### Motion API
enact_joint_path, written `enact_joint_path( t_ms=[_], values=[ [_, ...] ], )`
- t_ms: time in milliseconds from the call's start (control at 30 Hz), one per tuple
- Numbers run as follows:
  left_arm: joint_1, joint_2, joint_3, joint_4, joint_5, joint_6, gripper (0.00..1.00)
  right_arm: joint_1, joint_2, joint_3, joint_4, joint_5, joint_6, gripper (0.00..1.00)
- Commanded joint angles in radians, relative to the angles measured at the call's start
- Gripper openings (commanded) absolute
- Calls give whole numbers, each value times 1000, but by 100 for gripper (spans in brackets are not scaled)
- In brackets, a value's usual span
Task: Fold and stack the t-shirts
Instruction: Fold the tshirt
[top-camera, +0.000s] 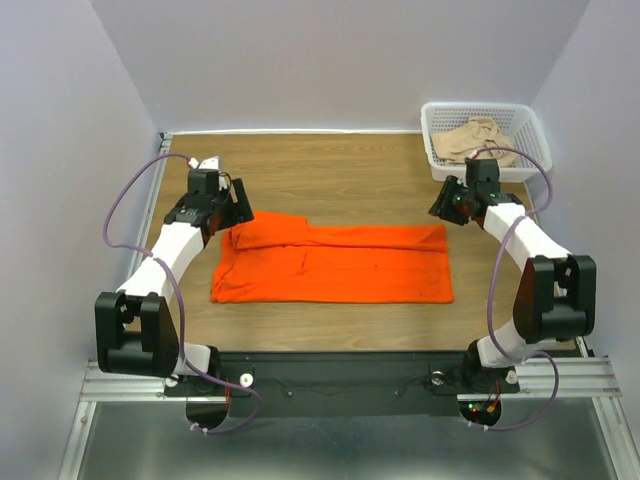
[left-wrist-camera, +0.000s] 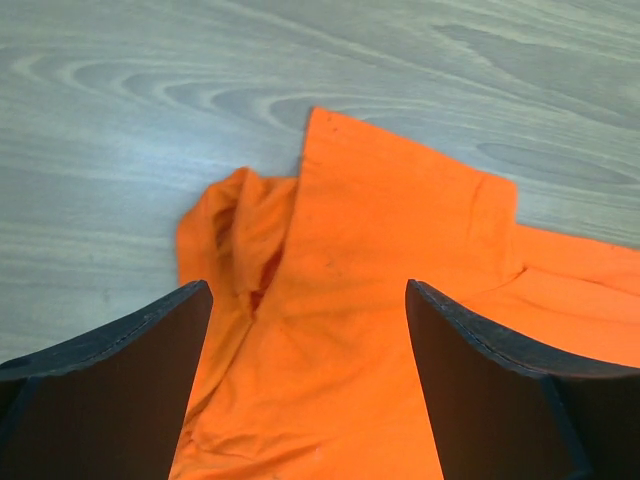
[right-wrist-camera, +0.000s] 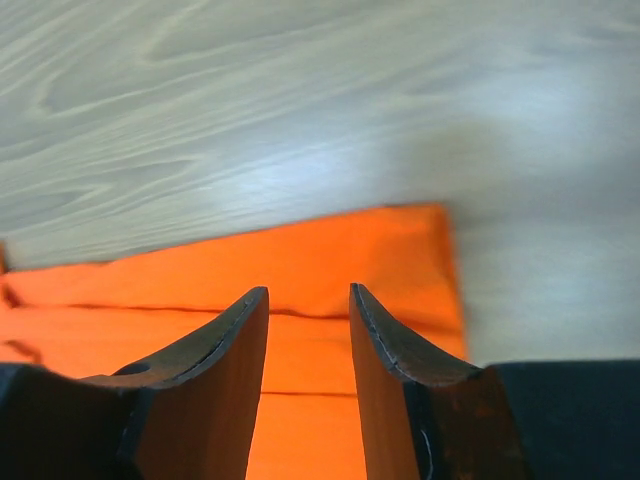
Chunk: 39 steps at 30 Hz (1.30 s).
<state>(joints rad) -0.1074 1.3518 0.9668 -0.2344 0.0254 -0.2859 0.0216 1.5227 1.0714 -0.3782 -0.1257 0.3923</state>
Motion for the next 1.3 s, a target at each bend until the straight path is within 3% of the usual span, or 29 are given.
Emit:
enact_joint_path(
  t_ms=[0, 333, 467, 667, 867, 1100, 1267],
  values=[
    [-41, 64, 79, 36, 10, 36, 91, 92, 77, 77, 77, -192, 2, 44],
    [-63, 354, 266, 67, -77, 67, 84, 299, 354, 283, 245, -331, 55, 45],
    [-63, 449, 338, 70, -104, 64, 75, 363, 477, 404, 277, -350, 83, 45],
    [-61, 529, 369, 95, -94, 57, 67, 442, 643, 553, 292, -368, 141, 45],
    [-63, 572, 374, 95, -90, 63, 66, 494, 780, 647, 295, -397, 190, 45],
    [-63, 609, 372, 96, -97, 70, 66, 535, 869, 717, 297, -425, 229, 45],
    [-63, 622, 362, 95, -90, 67, 59, 549, 901, 736, 297, -431, 240, 45]
  ],
)
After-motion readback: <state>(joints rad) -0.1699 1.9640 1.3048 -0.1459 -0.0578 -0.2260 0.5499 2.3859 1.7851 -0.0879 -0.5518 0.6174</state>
